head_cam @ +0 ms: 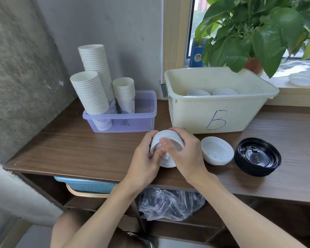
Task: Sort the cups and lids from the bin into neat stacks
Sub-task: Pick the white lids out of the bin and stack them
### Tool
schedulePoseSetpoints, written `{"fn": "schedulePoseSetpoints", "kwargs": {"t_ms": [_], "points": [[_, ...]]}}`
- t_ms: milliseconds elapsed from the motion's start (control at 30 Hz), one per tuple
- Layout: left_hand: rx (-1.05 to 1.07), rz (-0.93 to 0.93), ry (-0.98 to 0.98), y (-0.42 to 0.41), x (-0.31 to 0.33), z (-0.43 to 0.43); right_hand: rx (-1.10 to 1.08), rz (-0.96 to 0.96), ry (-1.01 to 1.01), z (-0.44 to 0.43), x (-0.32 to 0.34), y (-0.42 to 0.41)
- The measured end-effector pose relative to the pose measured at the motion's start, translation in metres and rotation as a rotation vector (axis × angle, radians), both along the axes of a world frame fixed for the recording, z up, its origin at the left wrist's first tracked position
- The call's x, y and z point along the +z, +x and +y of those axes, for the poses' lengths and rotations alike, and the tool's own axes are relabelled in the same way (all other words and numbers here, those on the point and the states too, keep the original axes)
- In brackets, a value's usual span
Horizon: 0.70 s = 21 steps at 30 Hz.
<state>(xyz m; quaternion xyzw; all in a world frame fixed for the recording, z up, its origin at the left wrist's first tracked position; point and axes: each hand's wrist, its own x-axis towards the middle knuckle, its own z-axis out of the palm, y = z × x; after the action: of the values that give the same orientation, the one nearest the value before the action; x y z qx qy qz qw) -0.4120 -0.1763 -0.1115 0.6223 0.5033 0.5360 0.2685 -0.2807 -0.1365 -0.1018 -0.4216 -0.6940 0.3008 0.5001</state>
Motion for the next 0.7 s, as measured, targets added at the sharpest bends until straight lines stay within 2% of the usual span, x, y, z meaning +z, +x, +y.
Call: {"fn": "schedulePoseSetpoints", "kwargs": {"t_ms": [233,400,467,700], "points": [[0.003,-0.036,0.007,-0.0001,0.0039,-0.0002,-0.055,-0.020,0.041,0.0042,-0.0015,-0.0049],[0.011,-0.097,-0.099,0.0015,0.0025,0.0028,-0.103,0.152,-0.029,0.0067,0.0012,-0.0050],[0.038,-0.130,-0.081,0.0004,0.0021,0.0034,-0.063,0.178,-0.040,0.0061,0.0019,-0.0059],[0.048,-0.057,-0.038,-0.0031,-0.0006,0.0032,-0.015,0.131,-0.019,0.0083,-0.0002,-0.0056]]}}
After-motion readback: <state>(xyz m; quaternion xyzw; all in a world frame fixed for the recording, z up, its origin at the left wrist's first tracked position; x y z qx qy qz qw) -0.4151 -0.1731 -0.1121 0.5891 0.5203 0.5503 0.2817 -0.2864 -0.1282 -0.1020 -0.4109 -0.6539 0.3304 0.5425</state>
